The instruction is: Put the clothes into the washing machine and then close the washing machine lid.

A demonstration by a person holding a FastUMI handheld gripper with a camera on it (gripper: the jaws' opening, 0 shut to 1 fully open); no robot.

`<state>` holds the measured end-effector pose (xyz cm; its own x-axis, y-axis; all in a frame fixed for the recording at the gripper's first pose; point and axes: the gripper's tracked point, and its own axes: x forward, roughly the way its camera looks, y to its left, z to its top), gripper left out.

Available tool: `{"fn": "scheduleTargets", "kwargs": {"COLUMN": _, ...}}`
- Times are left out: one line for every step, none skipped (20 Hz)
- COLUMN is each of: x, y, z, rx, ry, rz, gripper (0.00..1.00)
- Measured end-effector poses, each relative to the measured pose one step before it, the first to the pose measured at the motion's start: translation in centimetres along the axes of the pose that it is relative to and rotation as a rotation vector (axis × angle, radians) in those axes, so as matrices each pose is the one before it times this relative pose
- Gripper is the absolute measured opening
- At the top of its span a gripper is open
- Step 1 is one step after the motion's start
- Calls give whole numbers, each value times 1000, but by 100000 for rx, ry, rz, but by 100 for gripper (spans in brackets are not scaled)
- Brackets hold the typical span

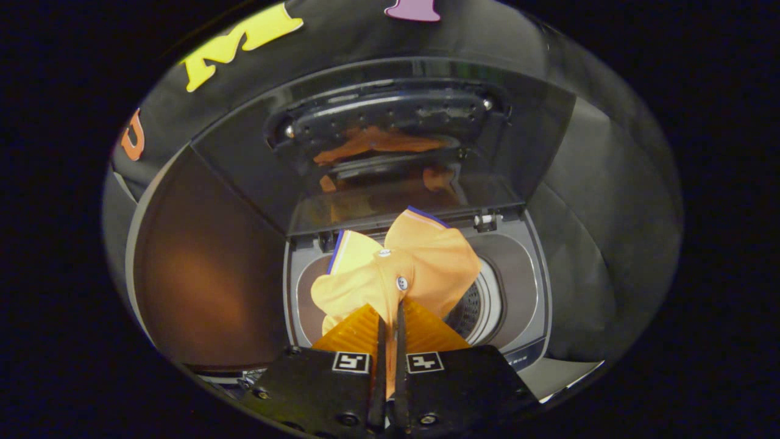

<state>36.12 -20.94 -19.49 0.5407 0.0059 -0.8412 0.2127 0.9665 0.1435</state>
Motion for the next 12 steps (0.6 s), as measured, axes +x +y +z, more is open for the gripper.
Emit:
{"fn": "scheduleTargets", "kwargs": {"x": 118, "y": 336, "z": 135, "rx": 3, "ry": -1156, "rz": 725, "gripper": 13}}
{"fn": "scheduleTargets", "kwargs": {"x": 22, "y": -74, "z": 287, "rx": -1306, "ry": -1672, "rz": -987, "gripper": 17}}
{"fn": "scheduleTargets", "kwargs": {"x": -234, "y": -74, "z": 394, "rx": -1815, "ry": -1362, "rz": -1578, "gripper": 27}}
{"fn": "scheduleTargets", "kwargs": {"x": -330, "y": -34, "z": 295, "rx": -1956, "ry": -853, "rz": -1146, "gripper": 37}}
{"fn": "scheduleTargets", "kwargs": {"x": -448, "y": 213, "z": 187, "rx": -1245, "ry": -546, "rz": -322, "gripper": 47}}
{"fn": "scheduleTargets", "kwargs": {"x": -593, "y": 149, "z": 313, "rx": -734, "ry": -1008, "rz": -163, "gripper": 58}}
{"fn": "scheduleTargets", "kwargs": {"x": -549, "y": 274, "z": 617, "rx": -421, "ry": -2129, "rz": 564, "gripper": 68}}
{"fn": "scheduleTargets", "kwargs": {"x": -869, "y": 128, "z": 838, "rx": -386, "ry": -2436, "rz": -302, "gripper": 69}}
{"fn": "scheduleTargets", "kwargs": {"x": -951, "y": 216, "z": 964, "rx": -761, "ry": -2670, "rz": 578, "gripper": 68}}
{"fn": "scheduleTargets", "kwargs": {"x": -852, "y": 308, "z": 1196, "rx": -892, "ry": -3196, "rz": 754, "gripper": 69}}
{"fn": "scheduleTargets", "kwargs": {"x": -741, "y": 616, "z": 1090, "rx": -1727, "ry": -2935, "rz": 2689, "gripper": 68}}
{"fn": "scheduleTargets", "kwargs": {"x": -937, "y": 699, "z": 1147, "rx": -1798, "ry": -1328, "rz": 2985, "gripper": 68}}
